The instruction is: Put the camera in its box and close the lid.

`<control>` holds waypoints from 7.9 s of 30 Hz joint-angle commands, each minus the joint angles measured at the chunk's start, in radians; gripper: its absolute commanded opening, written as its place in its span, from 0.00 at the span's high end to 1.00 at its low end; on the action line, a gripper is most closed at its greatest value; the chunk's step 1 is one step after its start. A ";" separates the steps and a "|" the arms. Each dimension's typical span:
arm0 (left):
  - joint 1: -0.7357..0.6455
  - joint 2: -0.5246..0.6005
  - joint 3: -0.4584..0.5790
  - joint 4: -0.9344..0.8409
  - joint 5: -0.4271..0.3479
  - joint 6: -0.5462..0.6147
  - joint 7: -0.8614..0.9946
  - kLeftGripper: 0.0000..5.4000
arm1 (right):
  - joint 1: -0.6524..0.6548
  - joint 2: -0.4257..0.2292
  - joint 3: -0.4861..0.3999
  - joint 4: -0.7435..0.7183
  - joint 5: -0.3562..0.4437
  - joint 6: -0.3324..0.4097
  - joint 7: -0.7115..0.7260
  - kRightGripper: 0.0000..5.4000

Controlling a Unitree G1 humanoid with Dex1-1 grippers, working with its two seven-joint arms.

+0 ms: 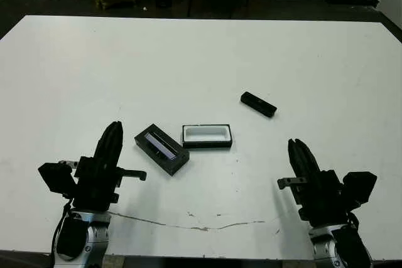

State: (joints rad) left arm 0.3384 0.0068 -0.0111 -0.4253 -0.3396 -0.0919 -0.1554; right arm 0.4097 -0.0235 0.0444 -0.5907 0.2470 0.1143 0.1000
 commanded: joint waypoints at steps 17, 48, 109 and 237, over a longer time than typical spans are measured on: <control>0.032 -0.012 -0.004 0.021 0.007 -0.003 -0.007 0.99 | 0.028 -0.021 -0.002 0.000 -0.018 0.014 0.008 1.00; 0.038 -0.017 -0.007 0.029 0.008 -0.017 -0.014 0.99 | -0.777 -0.413 -0.108 0.473 -0.083 0.172 0.283 1.00; 0.049 -0.019 -0.017 0.041 0.033 -0.025 -0.005 1.00 | -1.205 -0.464 0.077 1.459 -0.240 -0.113 0.899 0.00; -0.075 -0.033 0.054 0.166 -0.001 -0.009 -0.057 1.00 | -1.108 -0.335 0.124 0.914 -0.038 0.137 1.080 0.91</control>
State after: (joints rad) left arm 0.2552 -0.0297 0.0446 -0.2667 -0.3533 -0.1138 -0.2221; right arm -0.7250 -0.3514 0.1454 0.3577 0.2020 0.2077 1.1717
